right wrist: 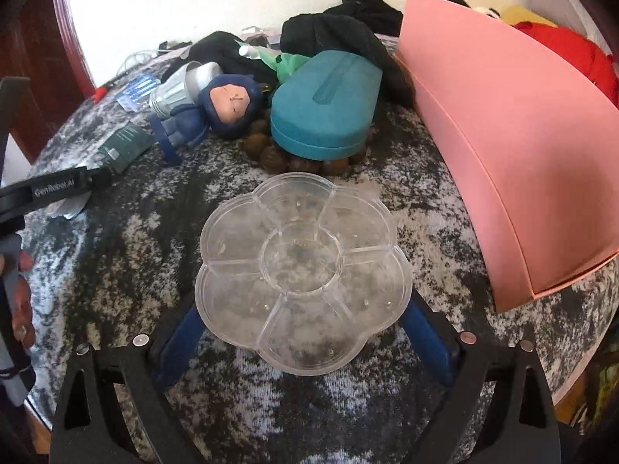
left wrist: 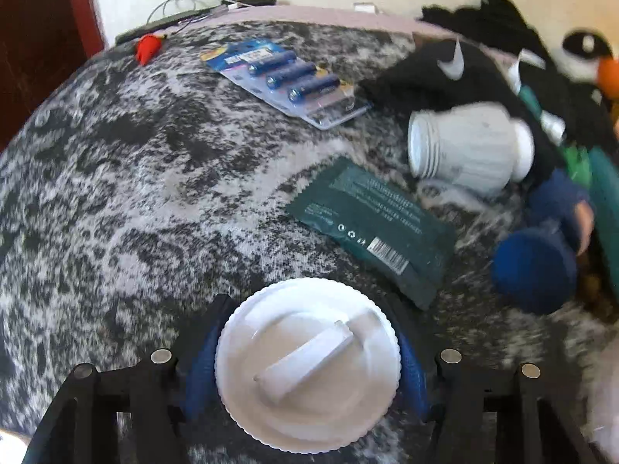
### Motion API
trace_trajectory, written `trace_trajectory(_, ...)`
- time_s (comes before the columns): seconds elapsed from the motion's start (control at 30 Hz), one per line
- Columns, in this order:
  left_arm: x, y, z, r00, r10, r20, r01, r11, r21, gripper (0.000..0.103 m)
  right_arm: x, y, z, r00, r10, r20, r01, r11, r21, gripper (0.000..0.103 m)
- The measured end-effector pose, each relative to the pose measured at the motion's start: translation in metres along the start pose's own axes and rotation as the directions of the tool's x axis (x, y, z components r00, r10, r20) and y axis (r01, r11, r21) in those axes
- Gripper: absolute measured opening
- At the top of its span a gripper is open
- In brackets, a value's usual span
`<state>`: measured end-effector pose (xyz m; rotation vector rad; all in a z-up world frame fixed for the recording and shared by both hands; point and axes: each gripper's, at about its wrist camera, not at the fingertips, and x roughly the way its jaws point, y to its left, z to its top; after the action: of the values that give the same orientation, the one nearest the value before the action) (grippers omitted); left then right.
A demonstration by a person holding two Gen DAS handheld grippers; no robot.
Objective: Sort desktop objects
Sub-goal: 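Grasp the clear flower-shaped container with the right tool while the left tool grasps the white lid, then carry the container and lid into the pink box and open both tools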
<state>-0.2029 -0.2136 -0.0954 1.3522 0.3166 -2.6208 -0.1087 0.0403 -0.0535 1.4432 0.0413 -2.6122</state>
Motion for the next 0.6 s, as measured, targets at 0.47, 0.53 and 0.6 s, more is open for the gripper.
trace_trajectory(0.47,-0.132,-0.002,-0.04,0.992,0.0,0.125,0.001,1.0,-0.003,0.065,-0.12,-0.003,-0.013,0.976,0.067,0.207,-0.052,0.996,-0.078,0.097)
trace_trajectory(0.53,-0.154,-0.017,-0.048,0.989,-0.023,0.147,0.021,1.0,0.02,0.065,-0.148,-0.014,-0.016,0.966,0.064,0.25,-0.045,0.996,-0.082,0.097)
trace_trajectory(0.6,-0.172,-0.036,-0.052,0.985,-0.044,0.167,0.035,0.998,0.058,0.065,-0.173,-0.033,-0.018,0.956,0.051,0.288,-0.034,0.997,-0.064,0.097)
